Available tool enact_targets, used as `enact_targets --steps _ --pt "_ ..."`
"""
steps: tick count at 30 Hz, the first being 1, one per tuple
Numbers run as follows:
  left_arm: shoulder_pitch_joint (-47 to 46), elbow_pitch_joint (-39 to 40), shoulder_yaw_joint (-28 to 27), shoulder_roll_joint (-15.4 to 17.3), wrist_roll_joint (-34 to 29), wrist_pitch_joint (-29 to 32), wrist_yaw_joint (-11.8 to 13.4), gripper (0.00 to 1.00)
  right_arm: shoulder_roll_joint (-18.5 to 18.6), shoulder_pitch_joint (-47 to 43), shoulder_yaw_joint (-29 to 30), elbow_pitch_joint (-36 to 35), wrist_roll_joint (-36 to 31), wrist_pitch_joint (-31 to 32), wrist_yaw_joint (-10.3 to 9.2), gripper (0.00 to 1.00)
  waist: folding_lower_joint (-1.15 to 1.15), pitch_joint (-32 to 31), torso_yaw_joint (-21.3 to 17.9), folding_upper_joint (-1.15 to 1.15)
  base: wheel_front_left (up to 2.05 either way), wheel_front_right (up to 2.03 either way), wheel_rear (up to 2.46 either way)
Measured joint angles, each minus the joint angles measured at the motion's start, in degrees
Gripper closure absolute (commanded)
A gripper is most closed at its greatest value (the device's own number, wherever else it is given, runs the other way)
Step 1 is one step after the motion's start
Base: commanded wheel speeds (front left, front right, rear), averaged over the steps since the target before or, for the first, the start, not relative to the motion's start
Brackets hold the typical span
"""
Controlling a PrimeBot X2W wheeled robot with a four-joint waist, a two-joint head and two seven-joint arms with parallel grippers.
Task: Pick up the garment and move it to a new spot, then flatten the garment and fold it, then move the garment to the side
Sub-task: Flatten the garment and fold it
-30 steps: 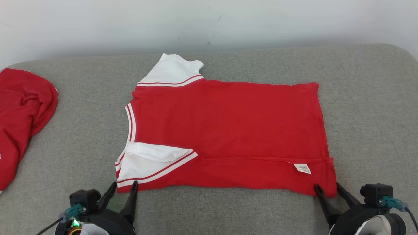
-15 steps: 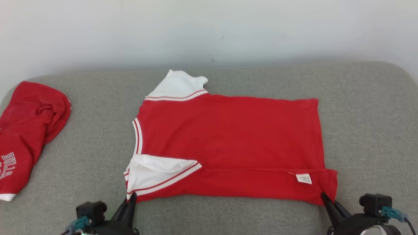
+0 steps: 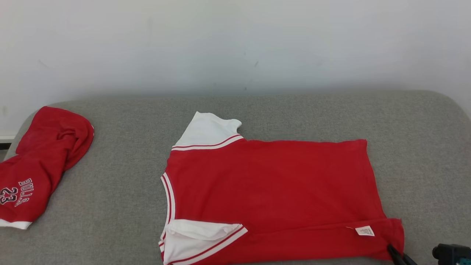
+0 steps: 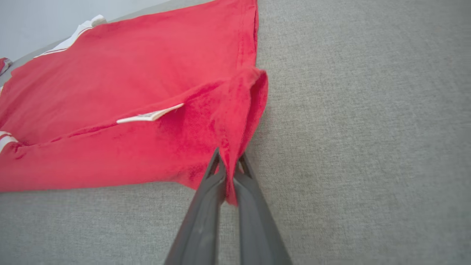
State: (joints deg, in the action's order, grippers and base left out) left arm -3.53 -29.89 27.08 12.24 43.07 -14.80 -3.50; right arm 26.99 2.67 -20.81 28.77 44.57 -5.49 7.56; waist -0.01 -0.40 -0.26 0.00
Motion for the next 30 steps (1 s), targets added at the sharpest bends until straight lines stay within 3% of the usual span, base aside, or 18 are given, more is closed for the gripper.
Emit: enact_targets --steps 5,6,7,8,12,19,30 --pt "1.46 0.68 0.7 -0.65 -0.03 0.0 0.8 1.0 -0.12 -3.08 2.43 -1.99 -0.42 1.55 0.0 1.0 0.0 0.02 0.32 0.0 0.0 0.0 0.0" --pt "1.49 0.71 0.71 -0.8 -0.03 0.0 0.97 1.0 -0.35 -3.3 2.83 -2.21 -0.85 1.89 0.0 0.61 0.0 0.05 0.3 0.0 0.0 0.0 0.0" --pt "1.5 0.74 0.64 -0.88 -0.09 0.0 1.13 0.58 -0.64 -3.36 3.18 -2.44 -1.46 1.97 0.0 0.04 0.0 0.09 0.25 0.0 0.0 0.0 0.0" --pt "1.5 0.82 0.58 -0.88 -0.32 0.0 1.51 0.0 -0.97 -3.36 3.48 -2.82 -2.02 2.02 0.0 0.0 0.0 0.12 0.19 0.0 0.0 0.0 0.0" --pt "1.5 1.89 -0.55 -1.0 -1.63 -0.09 2.31 0.0 -2.56 -3.38 5.12 -4.58 -3.89 1.59 0.0 0.0 0.01 0.03 -0.02 0.0 0.0 0.0 0.0" --pt "2.08 8.26 -8.2 -0.76 -6.48 -0.23 3.53 0.0 -4.81 -3.16 8.7 -7.67 -7.46 -2.18 0.0 0.0 0.01 -0.68 -0.11 0.0 0.0 0.0 0.0" --pt "0.73 14.29 -18.12 -0.19 -15.92 -0.23 2.47 0.0 -9.87 -1.01 12.05 -11.36 -14.43 -7.71 0.0 0.0 0.01 -1.15 0.01 0.0 0.0 0.0 0.0"
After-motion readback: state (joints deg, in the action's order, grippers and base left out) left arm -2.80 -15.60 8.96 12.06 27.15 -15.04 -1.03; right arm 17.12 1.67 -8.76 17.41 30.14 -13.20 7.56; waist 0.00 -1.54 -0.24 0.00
